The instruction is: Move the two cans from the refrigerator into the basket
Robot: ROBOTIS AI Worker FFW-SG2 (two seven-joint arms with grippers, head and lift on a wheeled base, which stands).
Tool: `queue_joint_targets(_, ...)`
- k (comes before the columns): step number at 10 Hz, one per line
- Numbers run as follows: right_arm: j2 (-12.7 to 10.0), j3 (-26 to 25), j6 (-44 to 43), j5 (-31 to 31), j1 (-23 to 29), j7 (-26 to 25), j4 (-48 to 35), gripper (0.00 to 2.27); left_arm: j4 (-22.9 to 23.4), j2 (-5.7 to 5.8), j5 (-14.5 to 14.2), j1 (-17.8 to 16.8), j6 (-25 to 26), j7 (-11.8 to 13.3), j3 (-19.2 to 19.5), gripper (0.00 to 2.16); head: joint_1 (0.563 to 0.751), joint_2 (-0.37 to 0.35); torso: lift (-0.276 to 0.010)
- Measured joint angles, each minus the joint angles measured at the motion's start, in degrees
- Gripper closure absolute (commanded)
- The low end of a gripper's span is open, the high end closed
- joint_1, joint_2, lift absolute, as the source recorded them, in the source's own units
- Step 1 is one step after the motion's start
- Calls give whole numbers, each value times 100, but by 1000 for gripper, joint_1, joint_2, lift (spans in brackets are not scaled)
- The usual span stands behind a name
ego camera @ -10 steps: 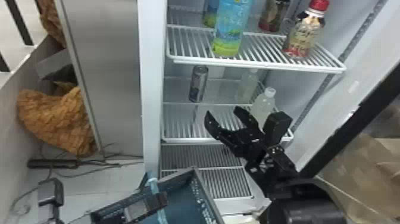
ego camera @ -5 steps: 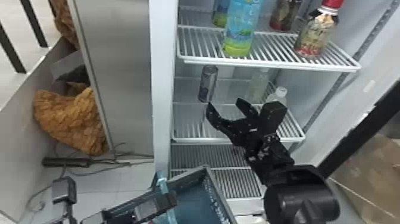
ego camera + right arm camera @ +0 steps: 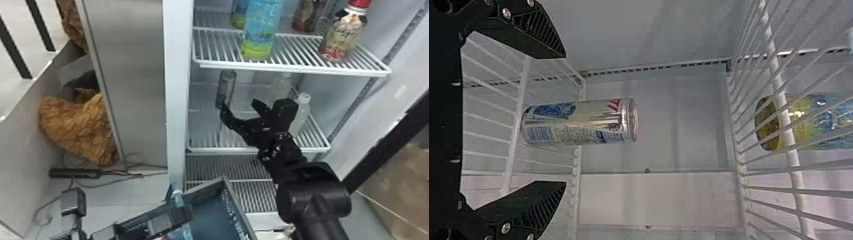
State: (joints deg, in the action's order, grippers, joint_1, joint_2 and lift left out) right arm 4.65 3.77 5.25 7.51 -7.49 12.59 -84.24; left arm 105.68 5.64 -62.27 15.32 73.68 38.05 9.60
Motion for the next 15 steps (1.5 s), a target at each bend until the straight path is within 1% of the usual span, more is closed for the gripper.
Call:
queue_joint_targets(3, -74, 88, -79, -32, -492, -132, 603, 139, -21, 15, 0, -19, 0, -8, -14, 1210, 695, -150, -219)
queue_joint_targets(5, -135, 116, -118, -140, -675, -263, 877, 136, -40, 25, -1, -40, 0, -8, -33, 1210, 695, -149, -219)
queue_joint_targets(9, -180, 200, -191, -258, -1184, -433, 1578, 136, -48, 33, -12, -53, 0, -8, -25, 1210, 695, -145, -219)
queue_joint_targets(13, -206, 497, -198, -360, -1747, -631, 2236, 136, -67, 34, -12, -85, -1, -8, -33, 1210, 695, -126, -219)
queue_joint_targets(15, -231, 565, -159, -457, -1955, -723, 2502, 136, -72, 41, -7, -98, -1, -8, -34, 1210, 695, -123, -219)
